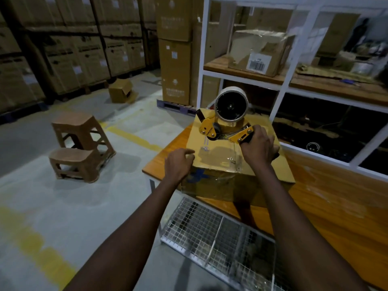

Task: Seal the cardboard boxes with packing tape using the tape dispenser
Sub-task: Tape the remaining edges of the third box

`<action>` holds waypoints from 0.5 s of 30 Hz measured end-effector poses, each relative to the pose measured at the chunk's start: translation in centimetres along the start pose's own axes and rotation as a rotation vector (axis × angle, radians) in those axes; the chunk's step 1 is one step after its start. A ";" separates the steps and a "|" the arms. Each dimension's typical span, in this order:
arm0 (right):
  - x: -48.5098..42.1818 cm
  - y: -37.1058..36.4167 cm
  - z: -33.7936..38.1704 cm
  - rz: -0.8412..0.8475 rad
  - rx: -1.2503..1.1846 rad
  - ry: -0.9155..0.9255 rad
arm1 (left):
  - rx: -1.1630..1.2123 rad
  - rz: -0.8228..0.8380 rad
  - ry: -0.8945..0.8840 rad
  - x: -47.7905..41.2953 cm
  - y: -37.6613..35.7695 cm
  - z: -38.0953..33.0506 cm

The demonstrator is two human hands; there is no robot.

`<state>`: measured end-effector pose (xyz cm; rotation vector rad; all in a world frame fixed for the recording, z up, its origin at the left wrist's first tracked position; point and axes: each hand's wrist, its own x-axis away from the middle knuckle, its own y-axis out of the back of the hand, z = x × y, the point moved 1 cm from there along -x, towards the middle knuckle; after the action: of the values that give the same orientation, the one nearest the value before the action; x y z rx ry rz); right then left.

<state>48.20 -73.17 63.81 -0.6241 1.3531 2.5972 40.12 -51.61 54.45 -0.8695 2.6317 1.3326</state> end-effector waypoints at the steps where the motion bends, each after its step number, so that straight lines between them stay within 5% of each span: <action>1: 0.1 0.0 0.3 -0.001 -0.001 -0.010 | 0.200 -0.027 0.046 -0.4 0.6 -1.0; 3: 0.2 0.0 0.7 -0.003 -0.002 -0.032 | 0.592 0.051 0.255 -1.1 1.5 -2.9; 6: 0.3 0.0 1.3 -0.009 0.006 -0.048 | 1.028 0.495 0.671 -1.6 2.0 -5.2; 9: 0.4 0.1 1.8 -0.020 0.022 -0.047 | 1.182 0.784 0.767 -1.7 1.6 -5.4; 12: 0.4 0.0 2.2 -0.019 0.028 -0.035 | 1.396 0.795 0.804 -1.7 0.9 -5.6; 15: 0.5 -0.1 2.2 -0.021 0.021 -0.032 | 1.516 0.591 0.866 -1.6 0.8 -5.9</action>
<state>47.09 -71.30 64.60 -0.5878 1.3551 2.5618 42.15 -55.00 59.21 -0.3426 3.2681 -1.4609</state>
